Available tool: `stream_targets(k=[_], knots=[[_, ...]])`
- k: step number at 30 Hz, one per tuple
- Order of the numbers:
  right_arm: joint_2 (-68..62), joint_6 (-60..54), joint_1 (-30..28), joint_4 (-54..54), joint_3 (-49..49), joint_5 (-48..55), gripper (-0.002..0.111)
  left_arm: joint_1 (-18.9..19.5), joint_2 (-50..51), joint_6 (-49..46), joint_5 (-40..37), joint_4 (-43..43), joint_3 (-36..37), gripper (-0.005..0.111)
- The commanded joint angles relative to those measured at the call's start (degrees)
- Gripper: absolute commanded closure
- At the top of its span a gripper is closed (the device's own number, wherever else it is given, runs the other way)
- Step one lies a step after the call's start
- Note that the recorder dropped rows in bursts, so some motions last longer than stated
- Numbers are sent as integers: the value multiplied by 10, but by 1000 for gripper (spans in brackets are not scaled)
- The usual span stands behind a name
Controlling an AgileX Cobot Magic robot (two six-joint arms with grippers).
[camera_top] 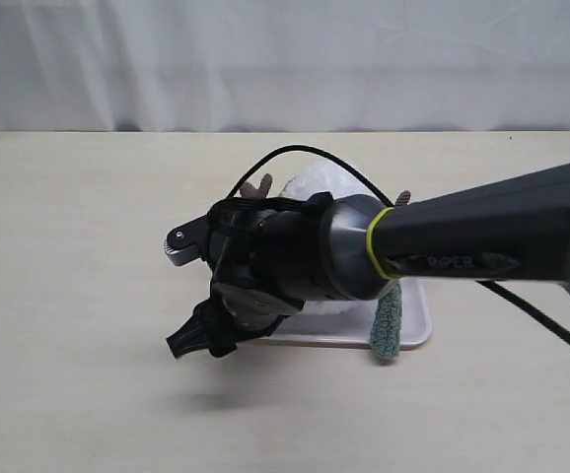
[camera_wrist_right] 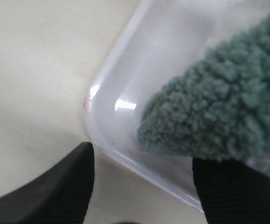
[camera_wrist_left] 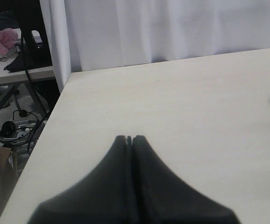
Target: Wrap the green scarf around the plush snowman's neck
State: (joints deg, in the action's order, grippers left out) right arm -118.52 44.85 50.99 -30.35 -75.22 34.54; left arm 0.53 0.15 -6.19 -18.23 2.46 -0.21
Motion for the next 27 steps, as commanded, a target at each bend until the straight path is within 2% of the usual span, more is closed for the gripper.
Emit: stream_targets(k=[1, 3, 5, 12, 19, 27], knots=[[-14, 36, -4, -29, 1, -36, 50, -3, -1, 0, 5, -1, 2, 107], [-28, 45, -4, -42, 1, -30, 51, -3, -1, 0, 5, -1, 2, 107], [-29, 44, -4, -48, 1, -32, 57, -3, -1, 0, 5, -1, 2, 107], [-27, 43, -4, -79, 1, -35, 105, -3, -1, 0, 5, -1, 2, 107], [-23, 32, -2, -72, 1, -28, 104, -3, -1, 0, 5, -1, 2, 107], [14, -83, -2, 35, 1, 5, 104, -3, -1, 0, 5, -1, 2, 107]])
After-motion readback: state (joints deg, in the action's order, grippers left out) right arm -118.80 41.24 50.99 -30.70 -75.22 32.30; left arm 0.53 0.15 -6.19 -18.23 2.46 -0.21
